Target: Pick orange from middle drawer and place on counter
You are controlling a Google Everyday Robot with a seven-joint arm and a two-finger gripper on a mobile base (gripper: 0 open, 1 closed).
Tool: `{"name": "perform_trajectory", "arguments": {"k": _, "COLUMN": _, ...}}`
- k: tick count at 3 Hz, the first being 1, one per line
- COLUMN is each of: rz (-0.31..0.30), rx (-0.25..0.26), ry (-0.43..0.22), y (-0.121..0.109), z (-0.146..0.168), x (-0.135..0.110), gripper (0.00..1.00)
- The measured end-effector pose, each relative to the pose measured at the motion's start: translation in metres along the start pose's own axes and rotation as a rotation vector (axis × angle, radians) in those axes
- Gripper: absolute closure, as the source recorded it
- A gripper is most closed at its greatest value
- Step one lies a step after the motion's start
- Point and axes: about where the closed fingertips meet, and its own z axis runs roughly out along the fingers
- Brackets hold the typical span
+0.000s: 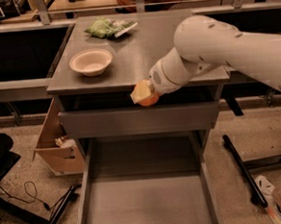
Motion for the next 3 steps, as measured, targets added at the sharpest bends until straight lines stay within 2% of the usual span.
{"name": "perform_trajectory", "arguments": {"k": 1, "rz": -0.009, "rx": 0.002, "ry": -0.049, "y": 0.002, "z": -0.017, "x": -0.029, "gripper": 1.00}}
{"name": "perform_trajectory", "arguments": {"k": 2, "rz": -0.009, "rx": 0.001, "ry": -0.049, "y": 0.002, "z": -0.017, "x": -0.029, "gripper": 1.00}}
{"name": "perform_trajectory", "arguments": {"k": 3, "rz": -0.033, "rx": 0.018, "ry": -0.089, "y": 0.005, "z": -0.024, "x": -0.052, "gripper": 1.00}}
